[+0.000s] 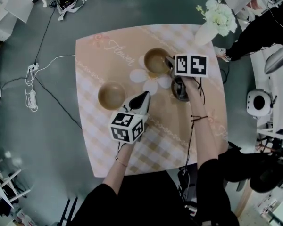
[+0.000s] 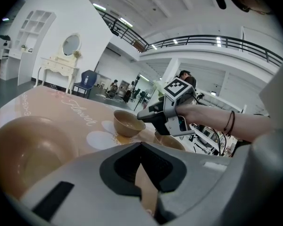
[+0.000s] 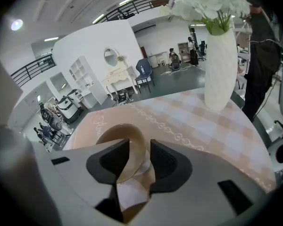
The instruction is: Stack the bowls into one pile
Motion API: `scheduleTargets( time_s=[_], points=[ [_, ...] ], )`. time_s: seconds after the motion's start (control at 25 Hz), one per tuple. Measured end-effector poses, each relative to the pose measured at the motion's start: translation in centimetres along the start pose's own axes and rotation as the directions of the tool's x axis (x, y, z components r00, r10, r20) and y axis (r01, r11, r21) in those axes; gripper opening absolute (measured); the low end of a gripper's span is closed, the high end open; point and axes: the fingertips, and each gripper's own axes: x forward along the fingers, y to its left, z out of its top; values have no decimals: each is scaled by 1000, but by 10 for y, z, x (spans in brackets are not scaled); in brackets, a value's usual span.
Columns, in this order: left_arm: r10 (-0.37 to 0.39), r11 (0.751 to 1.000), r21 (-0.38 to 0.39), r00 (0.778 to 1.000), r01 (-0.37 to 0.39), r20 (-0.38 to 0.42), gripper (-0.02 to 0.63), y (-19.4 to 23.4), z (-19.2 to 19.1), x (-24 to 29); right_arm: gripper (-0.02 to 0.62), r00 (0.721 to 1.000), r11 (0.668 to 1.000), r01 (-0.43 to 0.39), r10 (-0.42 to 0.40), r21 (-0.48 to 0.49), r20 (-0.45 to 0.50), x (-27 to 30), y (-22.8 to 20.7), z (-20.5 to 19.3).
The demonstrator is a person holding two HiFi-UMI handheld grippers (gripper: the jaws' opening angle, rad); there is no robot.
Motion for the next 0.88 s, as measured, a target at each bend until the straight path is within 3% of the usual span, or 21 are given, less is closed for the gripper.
scheduleTargets(
  time_s=[0.4, 0.52, 0.88],
  points=[
    [-5, 1000, 5, 1000, 5, 2, -3, -1, 1, 1, 57, 995, 999, 27, -31, -43, -95, 11, -3, -7],
    [-4, 1000, 5, 1000, 4, 0, -3, 0, 1, 1, 17, 994, 997, 49, -54, -54, -100, 11, -5, -8],
    [0, 1000, 16, 1000, 0, 3, -3, -1, 4, -3, 5, 998, 999, 15, -17, -34, -60, 3, 1, 0]
  ],
)
